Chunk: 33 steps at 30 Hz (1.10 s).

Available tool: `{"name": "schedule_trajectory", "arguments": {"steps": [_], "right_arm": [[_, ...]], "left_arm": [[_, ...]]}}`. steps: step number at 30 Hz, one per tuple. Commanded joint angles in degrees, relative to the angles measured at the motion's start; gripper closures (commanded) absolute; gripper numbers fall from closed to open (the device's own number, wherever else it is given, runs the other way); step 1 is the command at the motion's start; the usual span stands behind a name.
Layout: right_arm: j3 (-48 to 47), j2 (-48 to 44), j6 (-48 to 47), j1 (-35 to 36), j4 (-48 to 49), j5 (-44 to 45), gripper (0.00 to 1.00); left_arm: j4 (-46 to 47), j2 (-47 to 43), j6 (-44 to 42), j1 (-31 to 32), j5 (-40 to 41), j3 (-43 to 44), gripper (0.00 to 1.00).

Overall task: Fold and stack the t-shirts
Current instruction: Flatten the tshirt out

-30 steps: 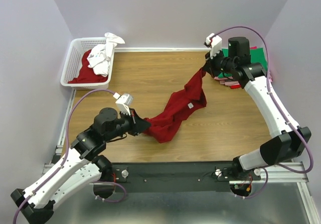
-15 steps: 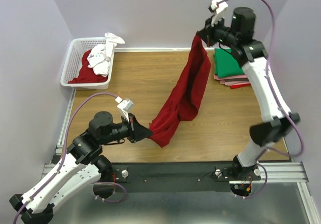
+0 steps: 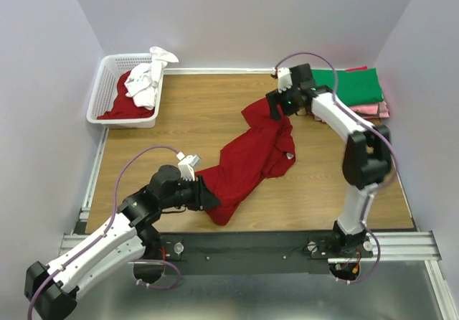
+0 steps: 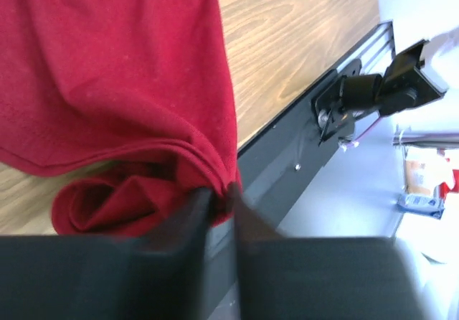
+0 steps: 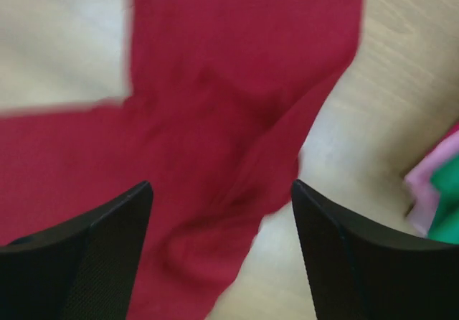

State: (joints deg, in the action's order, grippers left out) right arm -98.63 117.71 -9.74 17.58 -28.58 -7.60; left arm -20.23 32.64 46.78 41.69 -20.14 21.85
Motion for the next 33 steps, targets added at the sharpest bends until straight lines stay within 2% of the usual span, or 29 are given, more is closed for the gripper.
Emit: {"name": "schedule_trajectory", "arguments": {"steps": [1,2,3,4,7,10,11,14,17,20,23,28,33], "right_arm": [[16.38,-20.57,-7.75,-0.44,0.98,-12.87,0.14],[19.41,-24.07,-7.84,-0.45,0.81,-14.54,0.15],[21.70,-25.50,-8.01,-0.45,0.80,-14.55,0.14],[26.16,-26.56,-8.80,-0.45,0.89,-14.03,0.14],[30.76,-28.33,-9.60,-0.53,0.81,-12.01,0.14],[31.92,-26.66,-9.25,-0.62,0.89,-12.79,0.19],[31.75,-25.87,-9.07,-0.62,0.81,-13.23,0.23],[31.57,-22.80,-8.46,-0.62,0.80,-12.10,0.29],[31.74,-20.25,-8.63,-0.71,0.89,-12.53,0.36],[31.22,-17.97,-8.54,-0.80,0.98,-12.71,0.42],[30.34,-16.38,-8.28,-0.88,0.98,-13.40,0.46],[30.25,-13.91,-8.10,-0.88,0.89,-14.12,0.63],[30.86,-16.80,-8.37,-1.32,0.89,-12.80,0.97]], "left_arm": [[2.83,2.15,-1.60,-0.03,0.54,3.19,0.58],[2.57,3.73,-2.22,-0.12,0.80,4.25,0.49],[2.39,4.61,-3.96,-0.12,1.15,6.43,0.46],[1.60,5.49,-4.85,-0.12,3.33,7.85,0.44],[1.59,13.37,-9.68,-0.29,7.30,14.87,0.35],[2.56,20.94,-16.25,-0.91,10.72,22.52,0.31],[4.04,26.71,-17.68,-1.61,10.91,24.28,0.30],[8.00,35.36,-21.81,-5.47,8.20,31.22,0.30],[10.99,48.78,-24.71,-9.43,5.64,37.73,0.30],[10.22,59.24,-27.00,-12.67,4.85,45.81,0.30],[8.63,65.95,-28.24,-14.44,5.37,53.81,0.30],[7.22,77.30,-28.24,-15.94,4.68,64.10,0.30],[5.29,86.17,-28.59,-16.20,2.22,73.66,0.30]]}}
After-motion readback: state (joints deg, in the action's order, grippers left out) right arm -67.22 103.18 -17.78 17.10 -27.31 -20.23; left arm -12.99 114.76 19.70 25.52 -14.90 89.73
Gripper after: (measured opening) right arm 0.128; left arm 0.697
